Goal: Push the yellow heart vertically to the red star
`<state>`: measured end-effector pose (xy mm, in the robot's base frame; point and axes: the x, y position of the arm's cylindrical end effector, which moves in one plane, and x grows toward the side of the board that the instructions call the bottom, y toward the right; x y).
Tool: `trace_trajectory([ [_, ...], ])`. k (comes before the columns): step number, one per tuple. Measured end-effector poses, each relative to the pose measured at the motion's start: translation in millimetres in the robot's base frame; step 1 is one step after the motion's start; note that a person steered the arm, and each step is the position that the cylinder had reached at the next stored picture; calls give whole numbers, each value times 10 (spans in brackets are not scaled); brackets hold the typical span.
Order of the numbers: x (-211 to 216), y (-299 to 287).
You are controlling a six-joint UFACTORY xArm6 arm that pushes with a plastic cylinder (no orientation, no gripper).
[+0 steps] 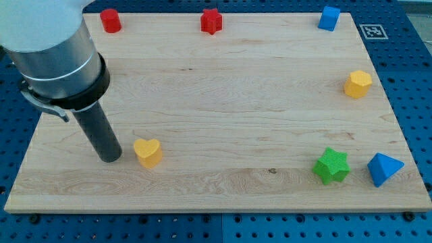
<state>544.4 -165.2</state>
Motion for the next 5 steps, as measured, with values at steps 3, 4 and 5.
trace_trajectory([
  [3,0,732],
  [4,24,845],
  [5,148,845],
])
